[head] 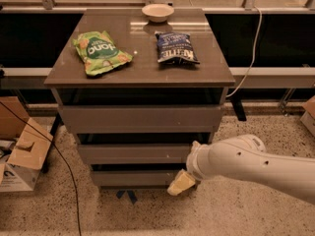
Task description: Open bottom drawer
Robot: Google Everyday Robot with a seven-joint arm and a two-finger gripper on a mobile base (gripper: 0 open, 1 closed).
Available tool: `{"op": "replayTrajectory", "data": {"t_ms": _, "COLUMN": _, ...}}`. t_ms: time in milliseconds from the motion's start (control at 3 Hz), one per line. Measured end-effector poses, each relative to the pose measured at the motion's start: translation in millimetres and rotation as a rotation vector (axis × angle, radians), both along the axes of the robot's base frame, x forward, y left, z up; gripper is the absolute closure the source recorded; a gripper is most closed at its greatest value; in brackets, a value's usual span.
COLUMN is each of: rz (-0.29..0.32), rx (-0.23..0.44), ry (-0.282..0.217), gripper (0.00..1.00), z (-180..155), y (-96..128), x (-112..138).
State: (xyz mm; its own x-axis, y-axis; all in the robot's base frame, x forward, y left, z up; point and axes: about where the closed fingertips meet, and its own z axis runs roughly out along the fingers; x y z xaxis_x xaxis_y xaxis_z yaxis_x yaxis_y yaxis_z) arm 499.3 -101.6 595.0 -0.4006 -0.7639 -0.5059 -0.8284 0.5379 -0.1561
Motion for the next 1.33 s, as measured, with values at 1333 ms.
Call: {"op": "replayTrajectory", "data": {"t_ms": 1333, "rz": 0.025, "rx": 0.182, "ry": 0.090, "gripper": 0.00, "z": -144.6, "y": -13.5, "x": 18.5}}
